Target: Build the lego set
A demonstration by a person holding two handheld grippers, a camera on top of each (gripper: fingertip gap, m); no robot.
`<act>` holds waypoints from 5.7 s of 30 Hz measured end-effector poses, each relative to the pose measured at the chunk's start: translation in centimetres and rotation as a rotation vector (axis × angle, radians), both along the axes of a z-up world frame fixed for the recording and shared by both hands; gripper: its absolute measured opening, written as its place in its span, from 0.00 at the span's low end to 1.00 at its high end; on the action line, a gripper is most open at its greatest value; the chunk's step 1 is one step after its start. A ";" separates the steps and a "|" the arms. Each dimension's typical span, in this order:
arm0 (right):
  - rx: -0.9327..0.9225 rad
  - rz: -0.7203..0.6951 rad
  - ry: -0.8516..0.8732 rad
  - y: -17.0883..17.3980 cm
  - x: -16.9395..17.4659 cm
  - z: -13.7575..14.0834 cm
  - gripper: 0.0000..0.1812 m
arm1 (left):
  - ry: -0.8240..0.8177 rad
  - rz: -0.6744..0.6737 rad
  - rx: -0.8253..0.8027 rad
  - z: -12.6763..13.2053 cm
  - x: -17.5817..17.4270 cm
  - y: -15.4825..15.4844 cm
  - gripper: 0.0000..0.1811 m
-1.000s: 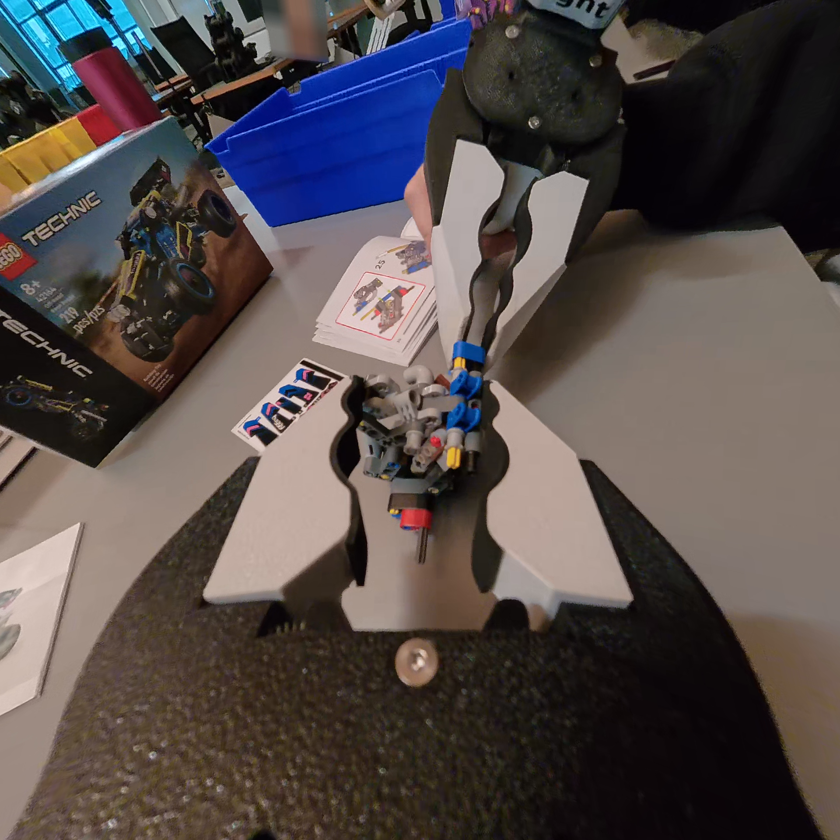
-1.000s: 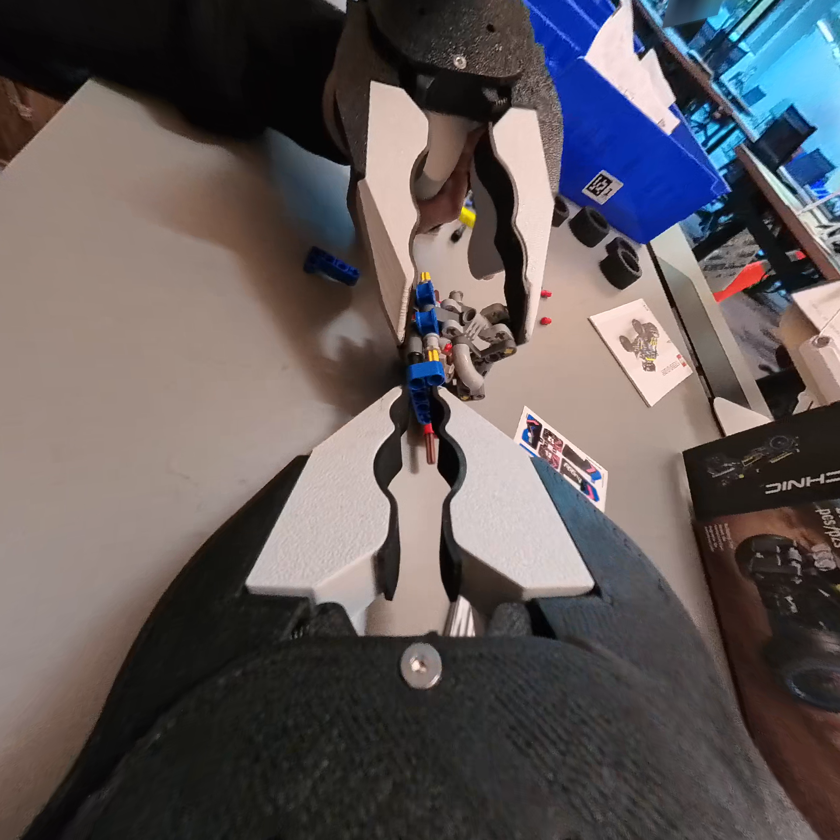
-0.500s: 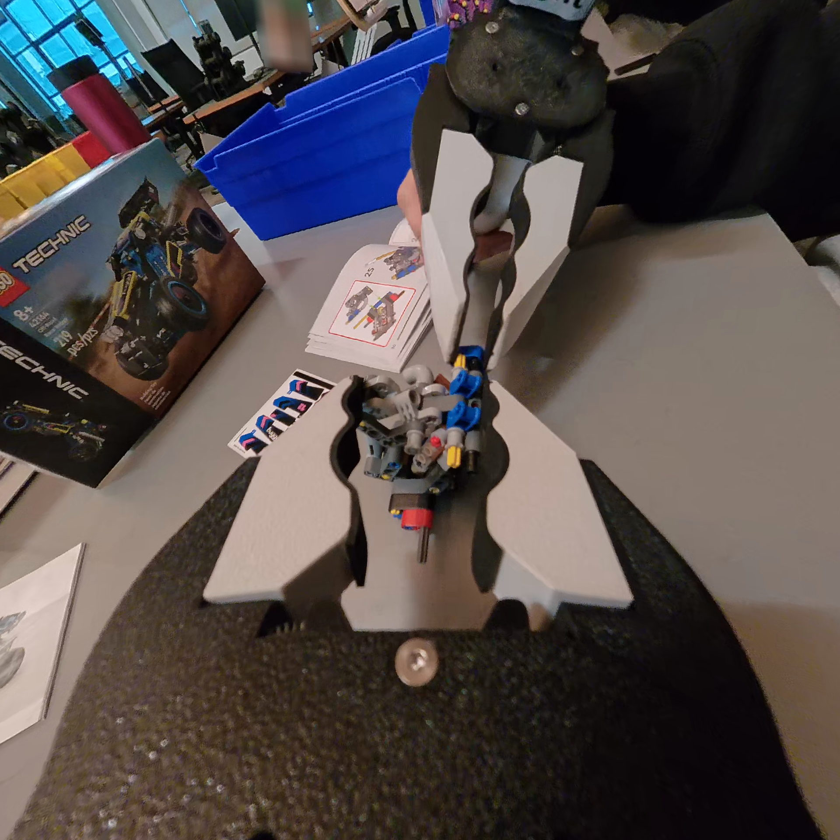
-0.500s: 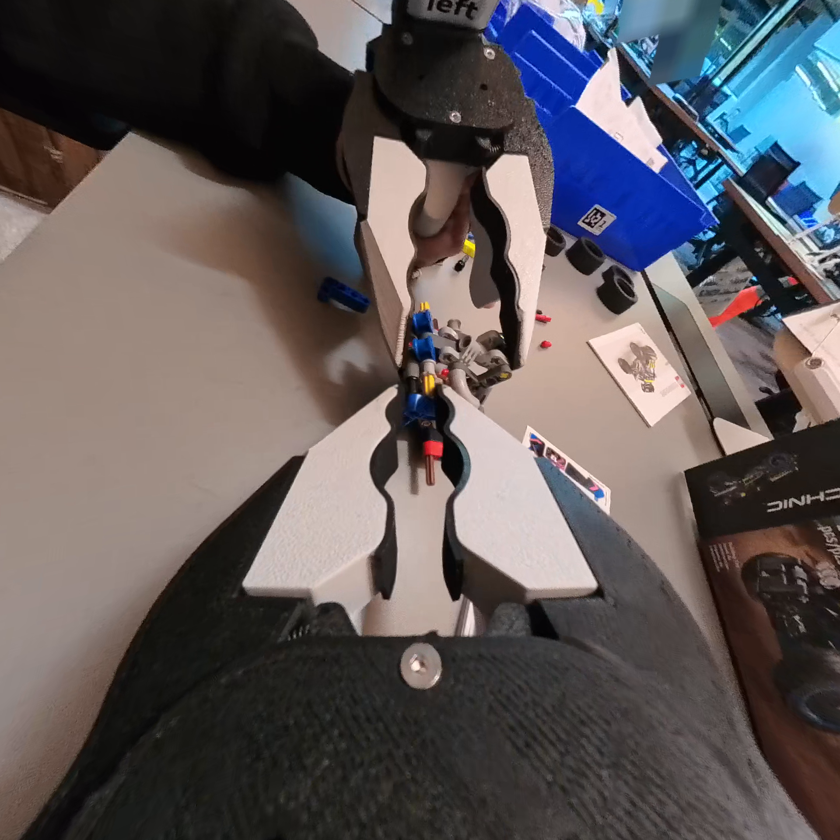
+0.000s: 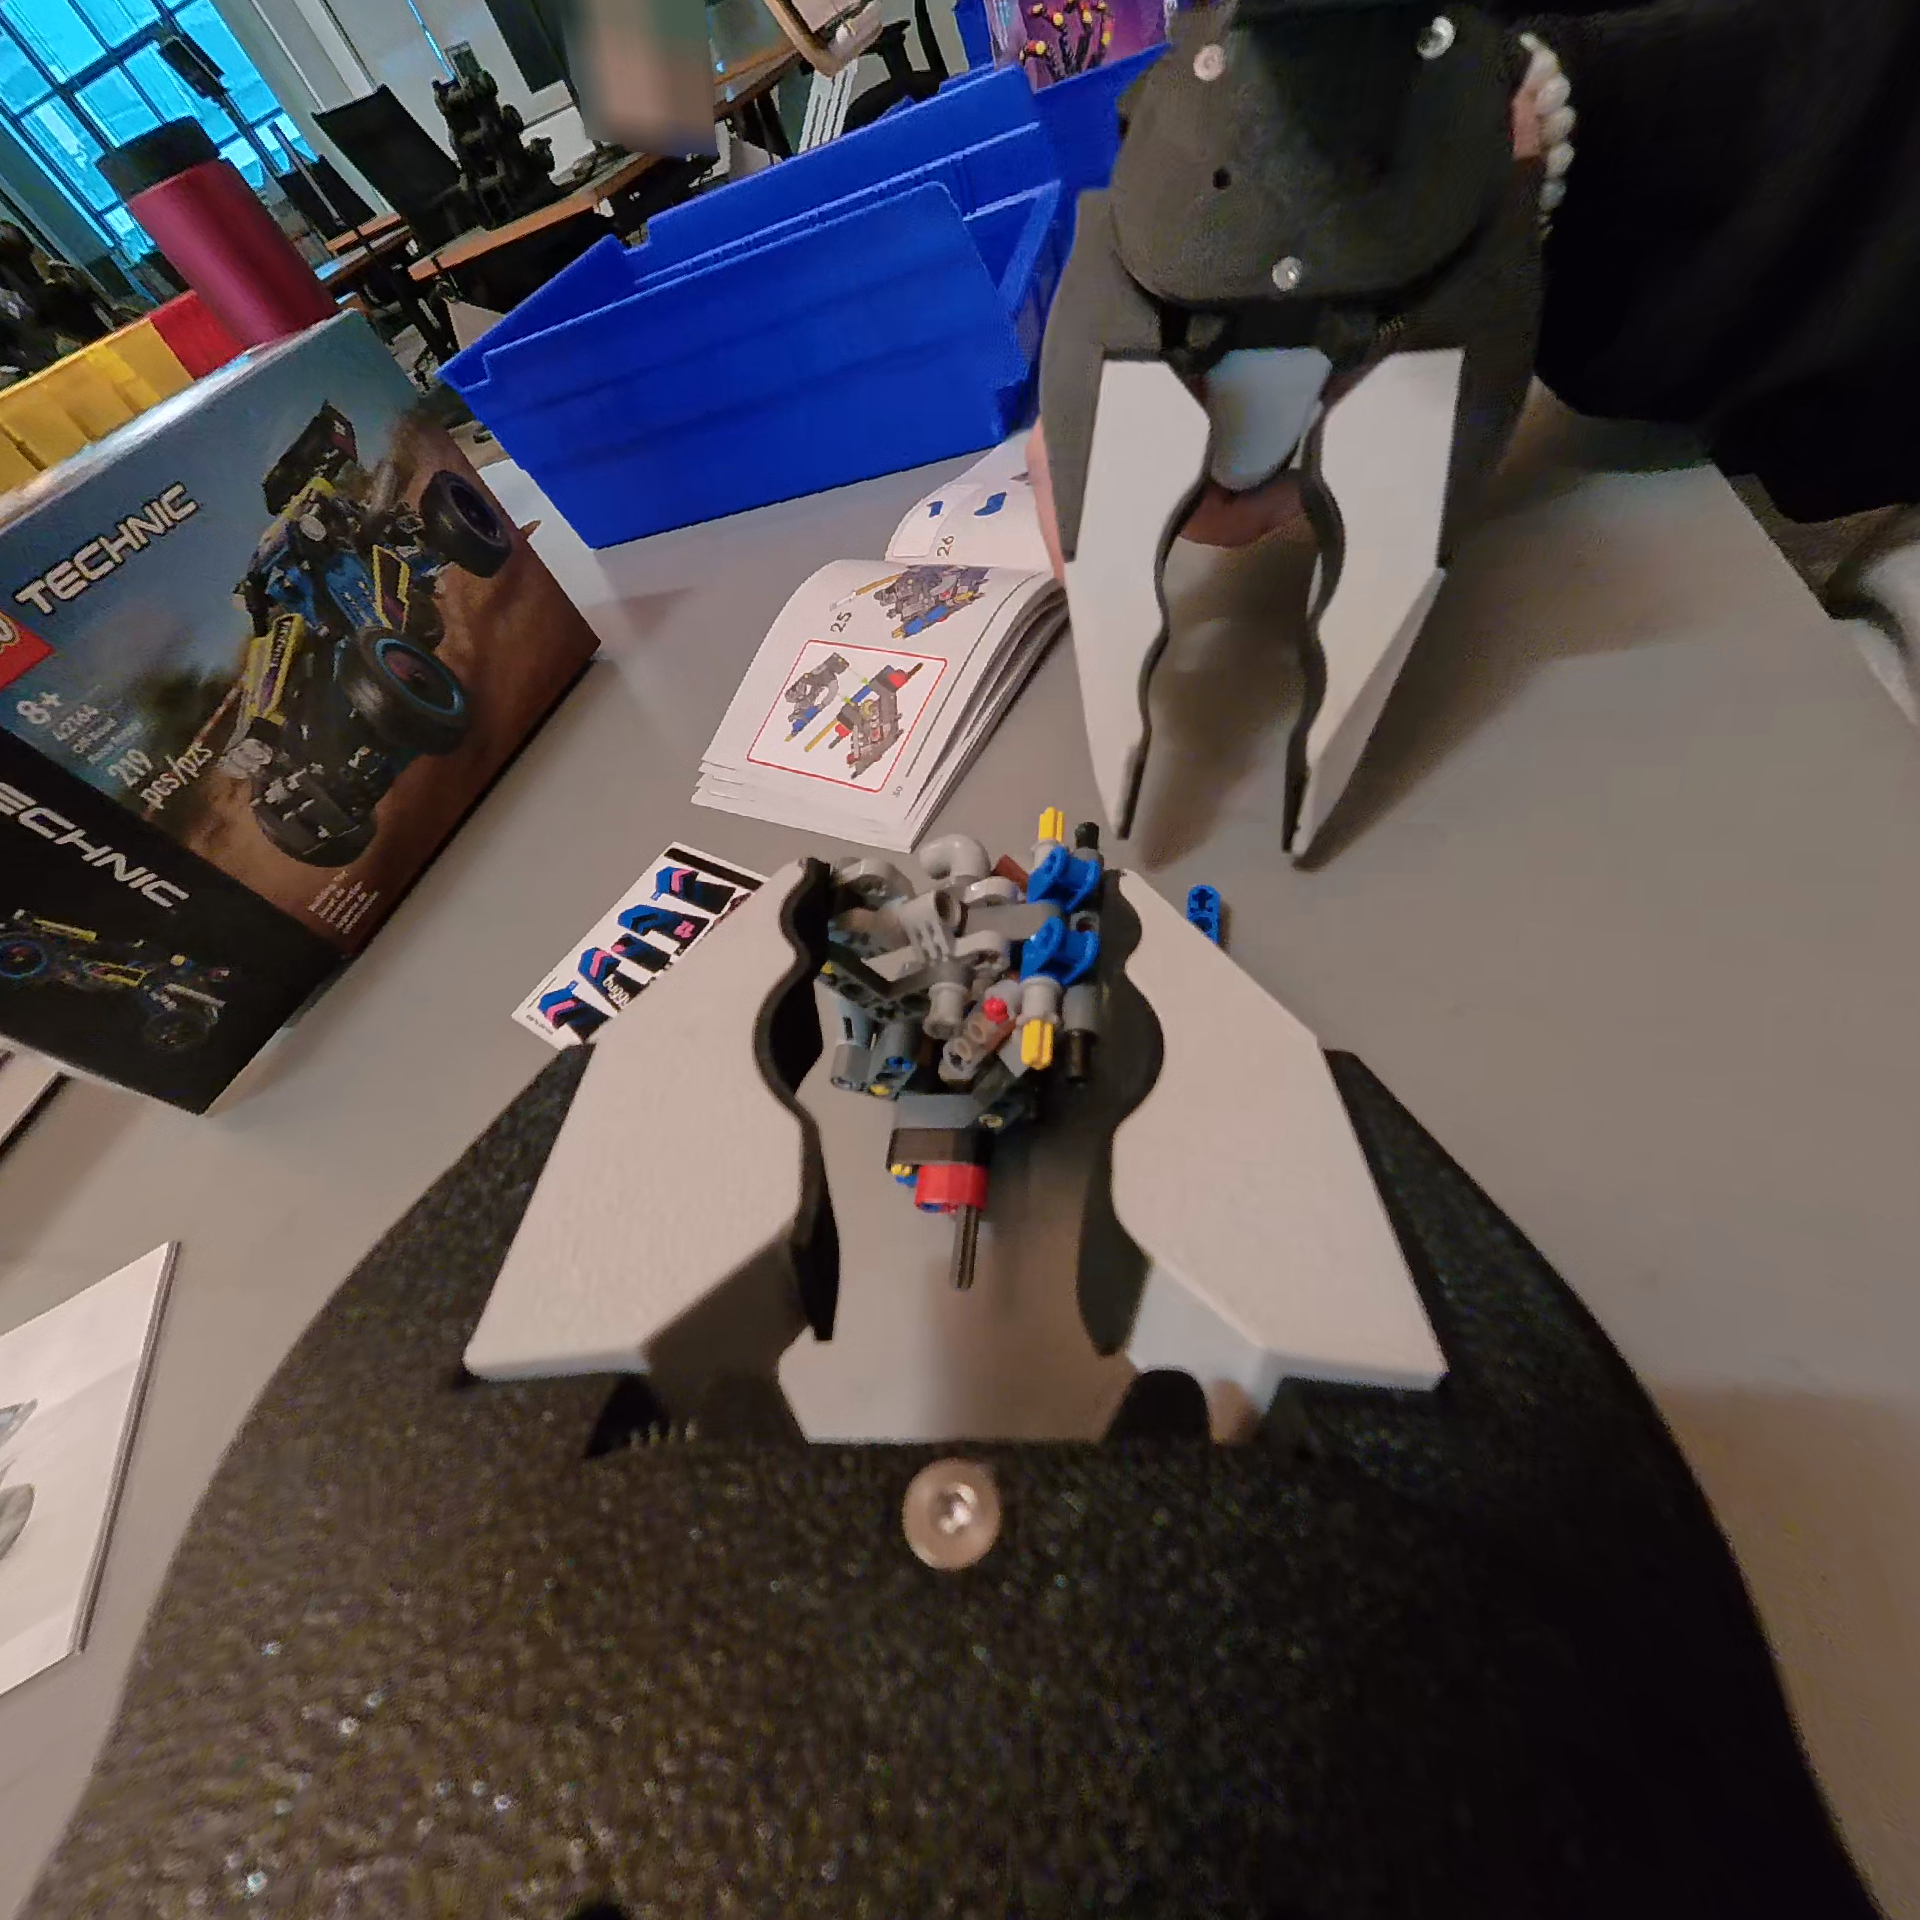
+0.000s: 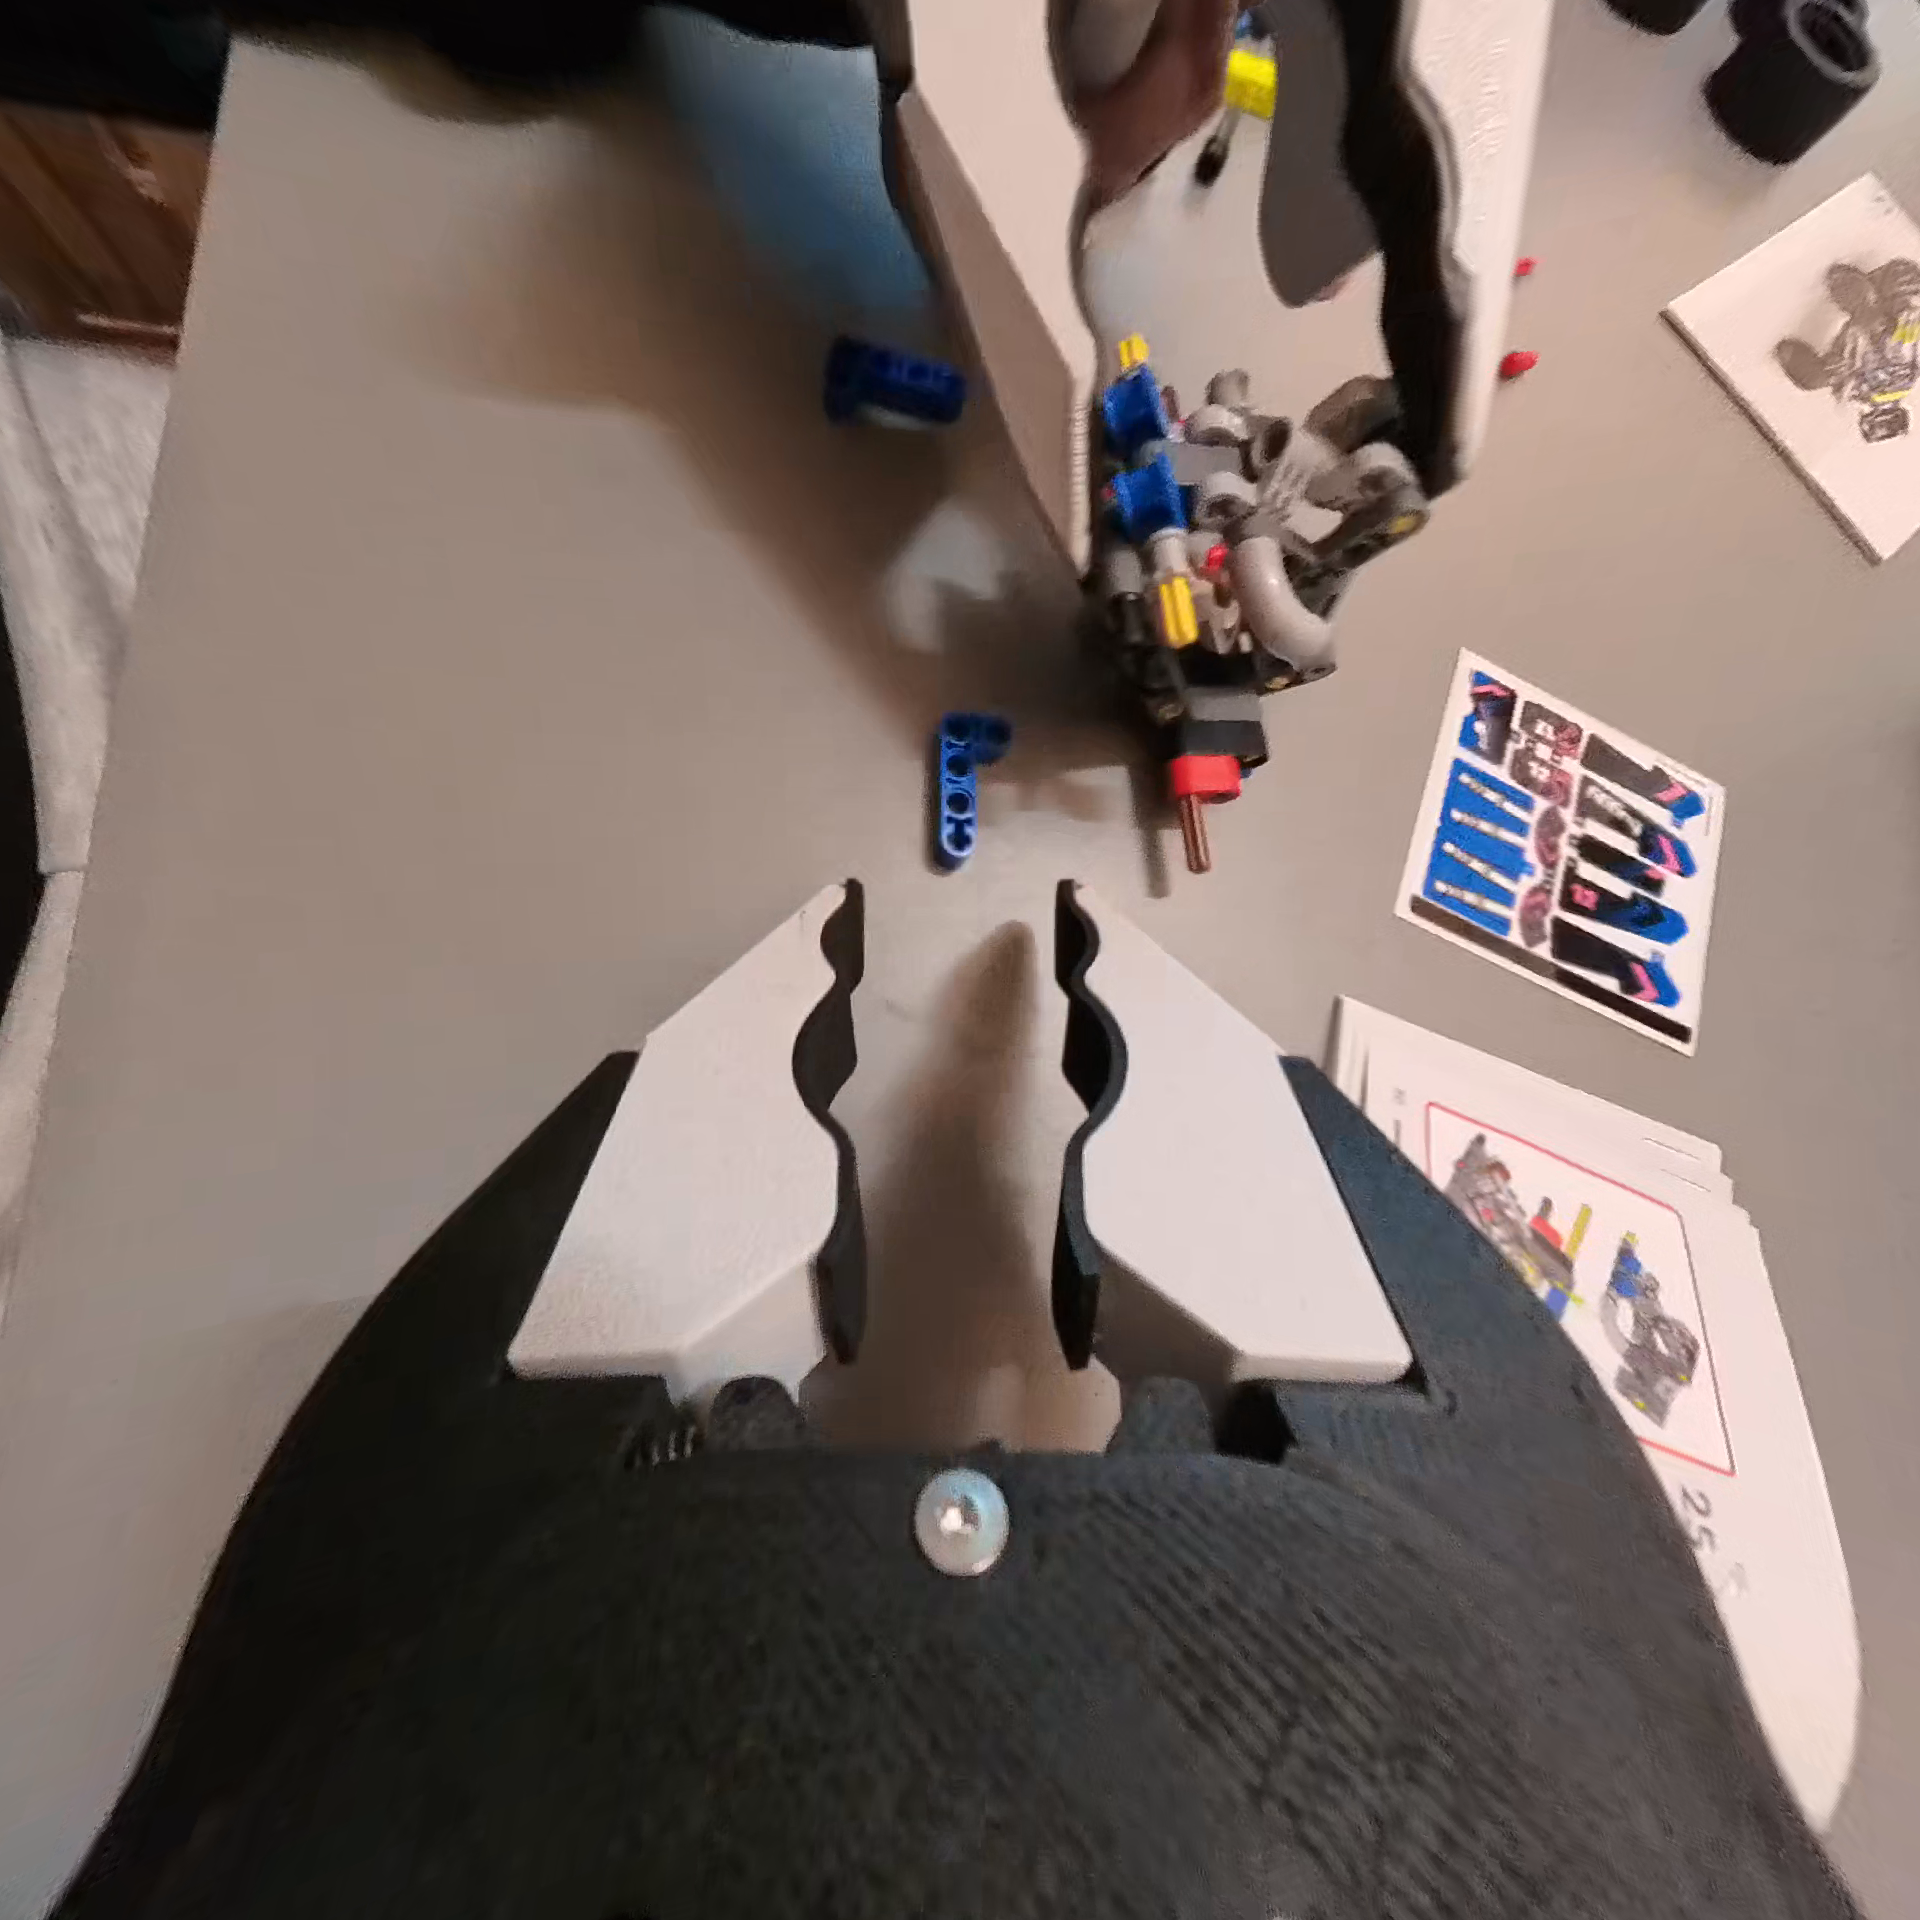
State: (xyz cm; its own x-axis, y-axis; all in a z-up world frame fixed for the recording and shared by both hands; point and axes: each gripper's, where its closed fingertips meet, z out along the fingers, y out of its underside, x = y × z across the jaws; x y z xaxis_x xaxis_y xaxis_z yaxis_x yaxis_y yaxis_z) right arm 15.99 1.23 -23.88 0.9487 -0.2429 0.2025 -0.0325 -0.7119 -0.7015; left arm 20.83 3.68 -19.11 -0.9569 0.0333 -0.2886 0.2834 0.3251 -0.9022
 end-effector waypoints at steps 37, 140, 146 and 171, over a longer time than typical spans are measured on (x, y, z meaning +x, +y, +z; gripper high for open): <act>0.742 0.015 -0.073 2.3 2.6 9.3 0.03 | 0.283 -0.063 -0.286 4.6 -0.1 1.3 0.26; 0.311 -0.062 -0.095 1.2 3.1 3.5 0.03 | 0.051 -0.122 0.017 0.1 0.2 0.6 0.07; 0.326 -0.092 -0.164 0.9 3.5 4.0 0.03 | 0.019 -0.096 0.041 0.0 0.4 1.1 0.07; 0.255 -0.047 -0.286 0.9 3.4 4.3 0.03 | -0.035 -0.068 0.079 -0.2 0.2 1.0 0.07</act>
